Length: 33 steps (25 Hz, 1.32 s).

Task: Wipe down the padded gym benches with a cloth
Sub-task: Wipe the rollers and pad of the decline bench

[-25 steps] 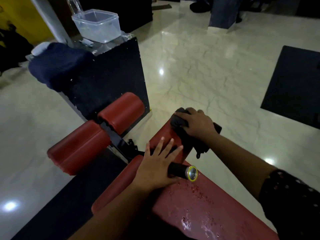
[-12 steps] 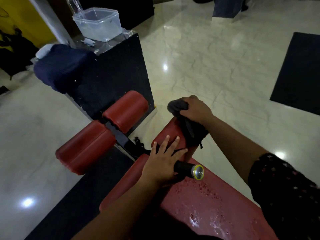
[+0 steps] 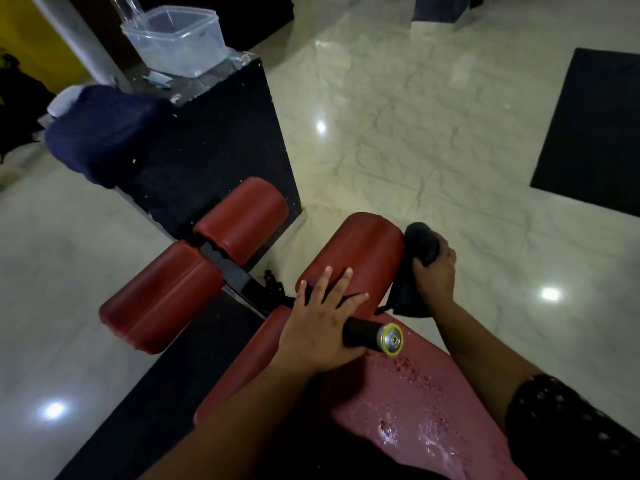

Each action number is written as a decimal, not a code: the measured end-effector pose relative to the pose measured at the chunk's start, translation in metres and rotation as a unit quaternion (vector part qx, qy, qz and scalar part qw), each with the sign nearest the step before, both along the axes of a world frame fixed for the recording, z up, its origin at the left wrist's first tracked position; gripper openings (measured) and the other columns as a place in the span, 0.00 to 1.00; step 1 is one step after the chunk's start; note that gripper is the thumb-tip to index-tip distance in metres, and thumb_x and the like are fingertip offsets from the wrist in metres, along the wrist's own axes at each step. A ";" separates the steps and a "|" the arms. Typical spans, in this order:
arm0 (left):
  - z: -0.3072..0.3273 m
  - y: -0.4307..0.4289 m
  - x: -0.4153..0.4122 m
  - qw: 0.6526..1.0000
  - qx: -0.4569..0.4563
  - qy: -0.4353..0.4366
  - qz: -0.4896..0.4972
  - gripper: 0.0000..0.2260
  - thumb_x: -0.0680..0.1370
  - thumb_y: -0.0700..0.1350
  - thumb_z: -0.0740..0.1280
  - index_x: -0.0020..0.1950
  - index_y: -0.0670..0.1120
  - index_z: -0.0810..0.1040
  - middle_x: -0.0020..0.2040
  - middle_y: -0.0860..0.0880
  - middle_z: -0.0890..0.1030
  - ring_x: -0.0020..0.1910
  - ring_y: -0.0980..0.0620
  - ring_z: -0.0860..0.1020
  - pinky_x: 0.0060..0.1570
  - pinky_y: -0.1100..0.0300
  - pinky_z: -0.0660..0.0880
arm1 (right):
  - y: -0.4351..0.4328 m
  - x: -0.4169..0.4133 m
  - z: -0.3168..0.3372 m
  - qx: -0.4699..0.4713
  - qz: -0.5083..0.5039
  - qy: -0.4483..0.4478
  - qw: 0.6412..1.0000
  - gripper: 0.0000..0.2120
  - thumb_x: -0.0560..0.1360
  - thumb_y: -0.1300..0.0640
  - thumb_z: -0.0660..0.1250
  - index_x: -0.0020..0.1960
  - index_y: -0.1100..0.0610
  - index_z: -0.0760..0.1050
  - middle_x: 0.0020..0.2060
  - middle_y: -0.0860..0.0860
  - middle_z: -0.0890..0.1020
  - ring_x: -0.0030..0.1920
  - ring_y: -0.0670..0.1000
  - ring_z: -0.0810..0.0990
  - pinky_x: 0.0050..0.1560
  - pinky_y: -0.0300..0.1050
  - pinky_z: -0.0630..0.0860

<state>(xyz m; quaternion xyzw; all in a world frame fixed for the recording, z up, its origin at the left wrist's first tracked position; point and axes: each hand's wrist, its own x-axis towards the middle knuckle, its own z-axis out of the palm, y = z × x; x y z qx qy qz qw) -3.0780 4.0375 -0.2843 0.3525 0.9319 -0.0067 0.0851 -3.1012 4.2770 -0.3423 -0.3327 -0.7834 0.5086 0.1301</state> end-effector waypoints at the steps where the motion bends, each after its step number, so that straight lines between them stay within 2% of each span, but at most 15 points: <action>1: 0.002 0.000 0.000 1.000 -0.007 -0.003 0.002 0.40 0.66 0.72 0.48 0.78 0.61 0.55 0.81 0.52 0.43 0.79 0.45 0.40 0.74 0.35 0.47 | 0.003 -0.009 -0.001 -0.061 -0.027 -0.023 0.998 0.28 0.72 0.60 0.66 0.71 0.53 0.67 0.63 0.58 0.74 0.56 0.56 0.77 0.57 0.47 0.72; 4: 0.004 0.000 0.002 1.000 -0.014 -0.007 0.004 0.40 0.66 0.72 0.48 0.78 0.61 0.55 0.81 0.52 0.42 0.79 0.45 0.39 0.74 0.35 0.46 | 0.010 -0.020 -0.032 -0.157 -0.049 -0.047 0.985 0.30 0.61 0.48 0.64 0.63 0.50 0.74 0.54 0.57 0.82 0.56 0.60 0.80 0.58 0.56 0.76; 7: 0.001 0.001 0.003 1.000 -0.015 0.009 0.003 0.39 0.68 0.72 0.51 0.79 0.61 0.53 0.81 0.52 0.44 0.79 0.45 0.41 0.74 0.35 0.49 | -0.003 -0.008 -0.065 -0.209 -0.088 -0.024 0.974 0.35 0.56 0.44 0.62 0.61 0.55 0.74 0.50 0.55 0.81 0.50 0.55 0.80 0.56 0.55 0.77; 9: 0.000 0.001 0.003 1.000 -0.015 0.022 0.002 0.39 0.69 0.71 0.54 0.79 0.62 0.50 0.81 0.52 0.45 0.80 0.44 0.42 0.74 0.35 0.51 | -0.034 0.016 -0.039 -0.240 -0.095 -0.014 0.966 0.31 0.60 0.49 0.65 0.60 0.59 0.73 0.49 0.57 0.80 0.49 0.54 0.78 0.52 0.50 0.77; 11: -0.001 -0.001 0.003 0.999 -0.028 0.024 0.000 0.39 0.70 0.71 0.53 0.79 0.62 0.46 0.81 0.52 0.42 0.79 0.44 0.41 0.74 0.36 0.51 | -0.064 0.044 -0.021 -0.266 -0.064 0.007 0.962 0.18 0.71 0.64 0.65 0.61 0.64 0.73 0.52 0.56 0.79 0.52 0.54 0.75 0.44 0.35 0.75; 12: -0.002 -0.001 0.004 0.999 -0.028 0.026 0.000 0.39 0.70 0.71 0.52 0.79 0.62 0.45 0.81 0.52 0.42 0.79 0.44 0.40 0.74 0.36 0.51 | -0.077 0.061 -0.021 -0.263 -0.027 -0.012 0.964 0.17 0.76 0.68 0.62 0.65 0.66 0.71 0.56 0.56 0.77 0.55 0.54 0.75 0.44 0.31 0.73; 15: -0.001 -0.001 0.005 1.000 -0.001 0.025 0.003 0.42 0.69 0.78 0.48 0.79 0.63 0.45 0.81 0.52 0.45 0.80 0.45 0.41 0.74 0.35 0.50 | -0.090 0.107 -0.029 -0.220 0.158 -0.123 0.955 0.23 0.78 0.67 0.63 0.72 0.58 0.64 0.60 0.53 0.75 0.61 0.54 0.75 0.55 0.37 0.71; 18: 0.003 -0.005 0.005 0.998 0.054 -0.013 -0.015 0.45 0.64 0.82 0.38 0.78 0.66 0.42 0.81 0.55 0.45 0.80 0.47 0.39 0.75 0.38 0.43 | -0.068 0.114 -0.037 -0.197 0.220 -0.144 0.944 0.23 0.78 0.64 0.66 0.71 0.56 0.66 0.62 0.52 0.76 0.65 0.55 0.75 0.59 0.40 0.72; 21: 0.004 -0.008 0.005 0.985 0.156 -0.038 0.060 0.42 0.69 0.77 0.30 0.79 0.62 0.46 0.81 0.55 0.50 0.80 0.53 0.45 0.77 0.46 0.41 | -0.062 0.110 -0.034 -0.170 0.243 -0.124 0.947 0.25 0.74 0.57 0.70 0.68 0.51 0.68 0.59 0.46 0.78 0.60 0.47 0.77 0.59 0.40 0.74; 23: 0.001 -0.005 0.007 0.983 0.126 0.010 0.134 0.43 0.72 0.71 0.25 0.81 0.54 0.49 0.81 0.50 0.51 0.80 0.52 0.48 0.77 0.47 0.43 | -0.061 0.114 -0.042 -0.106 0.305 -0.133 0.937 0.28 0.67 0.50 0.70 0.66 0.48 0.71 0.56 0.45 0.80 0.57 0.47 0.79 0.59 0.48 0.75; 24: 0.000 -0.002 0.007 0.983 0.103 0.024 0.148 0.42 0.73 0.69 0.25 0.81 0.51 0.48 0.81 0.48 0.50 0.80 0.51 0.48 0.77 0.47 0.43 | -0.053 0.111 -0.042 -0.070 0.313 -0.150 0.935 0.26 0.66 0.51 0.71 0.64 0.48 0.72 0.54 0.46 0.81 0.55 0.48 0.80 0.57 0.48 0.76; 26: -0.001 0.002 0.007 0.984 0.095 0.020 0.151 0.39 0.75 0.66 0.29 0.81 0.48 0.48 0.81 0.45 0.50 0.80 0.50 0.48 0.76 0.50 0.43 | -0.016 0.093 -0.046 -0.070 0.210 -0.158 0.962 0.21 0.67 0.55 0.72 0.60 0.50 0.76 0.51 0.48 0.82 0.52 0.50 0.81 0.54 0.45 0.76; 29: 0.002 0.003 0.006 0.983 0.119 0.003 0.140 0.38 0.75 0.63 0.31 0.81 0.46 0.47 0.81 0.45 0.48 0.80 0.50 0.45 0.74 0.58 0.43 | 0.039 0.048 -0.030 -0.125 0.018 -0.085 0.988 0.23 0.66 0.51 0.72 0.61 0.52 0.75 0.52 0.54 0.83 0.51 0.56 0.82 0.57 0.56 0.78; 31: 0.004 0.003 0.008 0.985 0.122 0.004 0.123 0.38 0.76 0.62 0.31 0.81 0.45 0.46 0.81 0.45 0.47 0.79 0.51 0.42 0.73 0.59 0.41 | 0.054 0.010 -0.007 -0.132 -0.005 -0.025 0.991 0.22 0.73 0.53 0.72 0.65 0.53 0.74 0.56 0.55 0.81 0.54 0.57 0.81 0.59 0.55 0.77; 33: 0.004 0.004 0.007 0.986 0.131 -0.007 0.106 0.37 0.76 0.61 0.32 0.81 0.43 0.48 0.81 0.45 0.47 0.78 0.54 0.40 0.74 0.60 0.39 | 0.054 -0.028 0.023 -0.159 0.050 -0.003 0.986 0.20 0.75 0.56 0.72 0.65 0.56 0.75 0.57 0.57 0.81 0.57 0.57 0.80 0.60 0.53 0.77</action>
